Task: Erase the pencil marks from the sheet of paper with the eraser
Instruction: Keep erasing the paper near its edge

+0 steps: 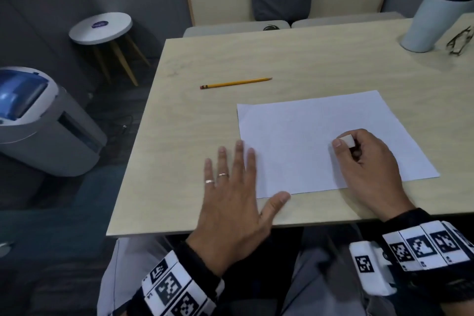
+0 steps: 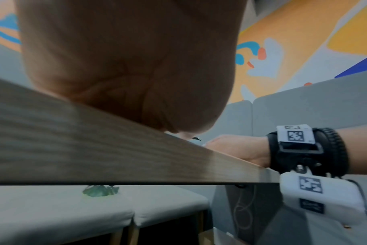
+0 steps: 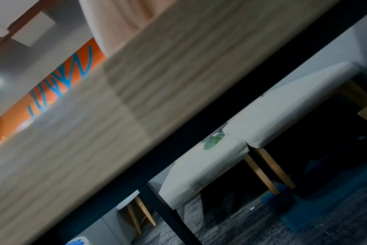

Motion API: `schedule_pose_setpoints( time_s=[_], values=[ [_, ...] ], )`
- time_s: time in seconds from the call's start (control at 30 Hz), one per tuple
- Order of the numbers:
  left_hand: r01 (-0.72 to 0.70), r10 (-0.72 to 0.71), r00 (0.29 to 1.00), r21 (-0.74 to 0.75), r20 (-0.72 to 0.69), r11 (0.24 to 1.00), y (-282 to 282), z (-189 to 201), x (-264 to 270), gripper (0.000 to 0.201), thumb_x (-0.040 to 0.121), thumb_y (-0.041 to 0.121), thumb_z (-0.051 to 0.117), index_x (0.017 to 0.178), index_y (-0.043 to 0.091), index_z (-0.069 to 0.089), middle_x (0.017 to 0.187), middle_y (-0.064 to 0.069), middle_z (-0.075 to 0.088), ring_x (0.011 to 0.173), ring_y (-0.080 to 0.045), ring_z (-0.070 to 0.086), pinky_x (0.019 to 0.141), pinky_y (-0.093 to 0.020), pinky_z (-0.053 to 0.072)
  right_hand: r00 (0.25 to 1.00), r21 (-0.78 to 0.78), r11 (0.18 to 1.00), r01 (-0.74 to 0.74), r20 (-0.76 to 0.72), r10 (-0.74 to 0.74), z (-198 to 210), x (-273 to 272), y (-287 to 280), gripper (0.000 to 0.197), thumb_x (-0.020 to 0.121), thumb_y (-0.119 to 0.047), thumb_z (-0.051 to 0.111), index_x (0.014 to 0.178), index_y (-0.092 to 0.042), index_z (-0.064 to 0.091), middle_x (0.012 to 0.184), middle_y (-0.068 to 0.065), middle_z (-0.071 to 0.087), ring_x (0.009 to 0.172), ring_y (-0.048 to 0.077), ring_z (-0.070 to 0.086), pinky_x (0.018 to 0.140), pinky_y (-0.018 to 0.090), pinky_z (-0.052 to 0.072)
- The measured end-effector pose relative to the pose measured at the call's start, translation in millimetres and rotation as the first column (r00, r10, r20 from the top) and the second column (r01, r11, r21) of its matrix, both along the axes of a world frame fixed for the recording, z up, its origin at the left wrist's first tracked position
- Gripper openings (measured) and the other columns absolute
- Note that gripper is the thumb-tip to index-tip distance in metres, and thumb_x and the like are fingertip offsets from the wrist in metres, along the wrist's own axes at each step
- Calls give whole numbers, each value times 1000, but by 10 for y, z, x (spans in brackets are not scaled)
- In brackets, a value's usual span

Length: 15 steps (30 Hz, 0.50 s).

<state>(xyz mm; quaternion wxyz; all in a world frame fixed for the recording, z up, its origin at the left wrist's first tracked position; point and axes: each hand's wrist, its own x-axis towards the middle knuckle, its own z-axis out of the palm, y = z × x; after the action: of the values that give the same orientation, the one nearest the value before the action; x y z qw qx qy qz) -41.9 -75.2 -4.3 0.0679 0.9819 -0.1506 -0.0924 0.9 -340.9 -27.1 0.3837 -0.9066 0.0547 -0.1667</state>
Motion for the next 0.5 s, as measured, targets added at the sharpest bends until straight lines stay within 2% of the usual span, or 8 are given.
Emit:
schedule_pose_setpoints(
  time_s=[0.07, 0.1, 0.13, 0.27, 0.33, 0.37, 0.43, 0.5],
  values=[
    [217, -215, 976, -55, 44, 975, -66, -22, -58, 83, 100, 81, 10, 166, 37, -12, 172, 4, -29, 157, -29, -30, 127, -57, -11, 1000, -3, 1000, 4, -18, -4, 10, -8, 3, 12, 106, -26, 61, 96, -20, 64, 89, -7, 67, 84, 25, 62, 73, 36, 40],
    [277, -273, 959, -42, 69, 960, -62, -36, -64, 79, 101, 81, 12, 167, 41, -6, 173, 5, -24, 158, -28, -29, 128, -58, -10, 1000, -4, 1000, 8, -25, -8, 21, -12, 8, 12, 106, -26, 61, 97, -20, 64, 90, -7, 67, 84, 25, 62, 74, 36, 40],
    [276, -274, 958, -16, 83, 961, -28, -48, -48, 79, 100, 81, 12, 167, 41, -2, 174, 5, -21, 158, -28, -29, 128, -58, -10, 999, -2, 1000, 15, -31, -15, 30, -15, 15, 12, 106, -26, 61, 98, -19, 65, 91, -7, 68, 84, 25, 62, 74, 36, 39],
    [-41, 32, 997, 137, 66, 990, 216, 11, 119, 97, 91, 85, -4, 168, 26, -11, 172, -7, -28, 154, -33, -36, 125, -58, -18, 998, 2, 1000, 31, -48, -31, 77, -37, 37, 12, 106, -25, 62, 100, -17, 66, 93, -4, 70, 85, 26, 63, 75, 36, 40],
    [-132, 123, 990, 136, 72, 982, 283, 47, 160, 102, 91, 86, -5, 167, 19, -12, 170, -14, -30, 153, -36, -36, 124, -59, -19, 998, -5, 999, 32, -61, -33, 93, -41, 47, 12, 106, -26, 62, 100, -16, 67, 95, -2, 70, 86, 27, 63, 76, 38, 41],
    [-99, 93, 993, 102, 68, 990, 290, 47, 155, 101, 92, 86, -2, 167, 20, -12, 169, -14, -33, 153, -36, -37, 124, -60, -18, 997, -9, 999, 31, -66, -32, 101, -39, 52, 12, 106, -26, 62, 100, -16, 67, 95, -2, 70, 86, 28, 63, 76, 39, 42],
    [91, -92, 994, 17, 59, 996, 285, 22, 110, 90, 97, 84, 9, 167, 32, -11, 169, -7, -36, 153, -31, -38, 125, -61, -14, 997, -14, 999, 31, -63, -32, 108, -36, 57, 12, 106, -25, 62, 100, -16, 67, 94, -1, 70, 86, 29, 63, 77, 40, 43],
    [218, -220, 972, 33, 83, 975, 316, -22, 96, 81, 100, 82, 13, 167, 40, -4, 172, -1, -30, 155, -29, -34, 126, -61, -11, 998, -18, 999, 32, -58, -33, 103, -39, 55, 13, 106, -26, 62, 100, -16, 67, 94, -2, 70, 86, 29, 63, 77, 40, 44]
  ],
)
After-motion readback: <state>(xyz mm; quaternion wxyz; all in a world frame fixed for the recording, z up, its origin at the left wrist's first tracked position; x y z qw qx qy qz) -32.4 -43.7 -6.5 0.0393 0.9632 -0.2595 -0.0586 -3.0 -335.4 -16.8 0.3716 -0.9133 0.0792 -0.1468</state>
